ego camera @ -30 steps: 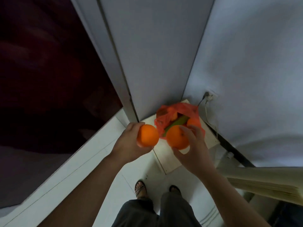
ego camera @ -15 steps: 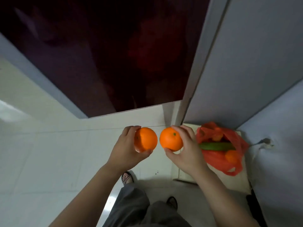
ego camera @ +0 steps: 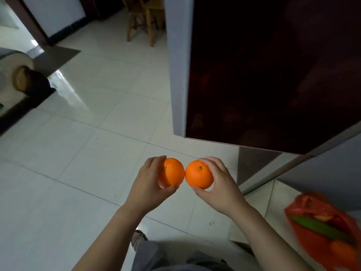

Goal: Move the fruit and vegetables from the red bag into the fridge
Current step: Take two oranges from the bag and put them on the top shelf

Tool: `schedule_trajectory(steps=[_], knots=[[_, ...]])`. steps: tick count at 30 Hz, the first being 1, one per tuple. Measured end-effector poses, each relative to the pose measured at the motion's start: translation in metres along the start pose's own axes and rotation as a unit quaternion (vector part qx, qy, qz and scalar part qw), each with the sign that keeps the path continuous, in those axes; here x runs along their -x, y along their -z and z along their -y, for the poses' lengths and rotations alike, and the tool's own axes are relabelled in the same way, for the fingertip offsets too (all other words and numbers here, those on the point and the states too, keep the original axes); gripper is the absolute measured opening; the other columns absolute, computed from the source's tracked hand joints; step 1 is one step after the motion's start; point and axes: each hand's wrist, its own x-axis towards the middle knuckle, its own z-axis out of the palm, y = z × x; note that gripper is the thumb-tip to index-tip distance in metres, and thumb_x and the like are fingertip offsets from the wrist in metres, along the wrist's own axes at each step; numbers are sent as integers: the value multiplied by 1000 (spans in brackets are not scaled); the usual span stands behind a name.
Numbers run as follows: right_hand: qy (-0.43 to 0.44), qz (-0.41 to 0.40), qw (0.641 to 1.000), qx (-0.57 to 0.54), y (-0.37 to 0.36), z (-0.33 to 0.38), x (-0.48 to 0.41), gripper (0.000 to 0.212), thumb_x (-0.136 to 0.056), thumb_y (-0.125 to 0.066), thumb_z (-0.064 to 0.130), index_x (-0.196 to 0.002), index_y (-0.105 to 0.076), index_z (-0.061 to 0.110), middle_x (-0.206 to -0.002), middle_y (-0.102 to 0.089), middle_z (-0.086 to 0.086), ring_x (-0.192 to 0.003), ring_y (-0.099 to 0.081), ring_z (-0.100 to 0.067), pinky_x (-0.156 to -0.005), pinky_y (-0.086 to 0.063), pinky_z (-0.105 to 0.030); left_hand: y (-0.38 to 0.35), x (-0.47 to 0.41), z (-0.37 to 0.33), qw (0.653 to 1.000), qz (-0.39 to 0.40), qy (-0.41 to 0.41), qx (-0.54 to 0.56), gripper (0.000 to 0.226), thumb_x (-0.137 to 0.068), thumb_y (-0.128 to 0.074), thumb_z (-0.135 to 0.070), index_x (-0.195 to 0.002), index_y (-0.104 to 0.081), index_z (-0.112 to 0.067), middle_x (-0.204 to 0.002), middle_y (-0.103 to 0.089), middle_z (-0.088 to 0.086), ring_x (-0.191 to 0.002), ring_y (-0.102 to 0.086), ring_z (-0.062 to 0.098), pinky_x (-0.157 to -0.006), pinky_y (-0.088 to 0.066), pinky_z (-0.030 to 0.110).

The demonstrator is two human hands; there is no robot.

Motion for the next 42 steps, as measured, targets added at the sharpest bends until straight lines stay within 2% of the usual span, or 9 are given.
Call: schedule_trajectory(steps=[9, 19, 25, 30, 33, 38, 42], knots=[[38, -4, 998, -43, -115, 133, -115, 69, -74, -75, 31, -132, -39, 31, -137, -31, 13, -118, -40, -7, -87, -37, -17, 143, -52, 144, 999, -31, -9, -39, 83, -66, -79, -38, -136, -38, -21, -137, -43, 3, -118, -46, 22, -85, -39, 27], [-23, -29, 999, -25, -136, 157, -207, 70, -74, -75, 32, -134, -39, 29, -139, -32, 9, -121, -41, -13, -93, -41, -25, 187, -161, 190, 999, 10, -37, -24, 87, -66, -80, -37, -139, -34, -20, -140, -41, 3, -122, -44, 23, -89, -38, 28], [-60, -86, 994, -24, -128, 141, -297, 69, -72, -74, 29, -133, -40, 26, -139, -34, 7, -119, -43, -15, -92, -39, -23, 190, -278, 185, 995, 57, -79, -35, 83, -65, -80, -38, -133, -38, -18, -135, -46, 3, -116, -47, 20, -85, -38, 26], [-73, -86, 994, 8, -99, 125, -388, 70, -73, -72, 30, -135, -39, 25, -141, -32, 5, -124, -40, -19, -97, -40, -28, 191, -388, 163, 990, 72, -113, -49, 82, -65, -80, -38, -133, -40, -15, -132, -49, 6, -115, -50, 23, -85, -39, 27], [-106, -135, 985, 13, -71, 115, -429, 71, -73, -72, 31, -135, -38, 26, -142, -31, 5, -123, -40, -18, -95, -42, -29, 188, -452, 139, 983, 86, -155, -53, 82, -65, -81, -39, -133, -41, -17, -132, -49, 5, -115, -50, 23, -86, -41, 29], [-185, -238, 953, 2, -41, 92, -462, 71, -72, -72, 33, -133, -38, 27, -139, -34, 4, -120, -42, -19, -93, -46, -34, 164, -535, 90, 963, 138, -229, -39, 80, -63, -82, -38, -130, -44, -18, -130, -51, 5, -113, -50, 22, -86, -41, 28], [-264, -330, 906, -4, -12, 65, -481, 71, -72, -74, 31, -133, -39, 24, -138, -37, 1, -120, -42, -19, -95, -44, -33, 126, -598, 33, 923, 213, -317, -34, 79, -62, -82, -37, -130, -44, -19, -130, -51, 5, -114, -50, 22, -86, -38, 26]])
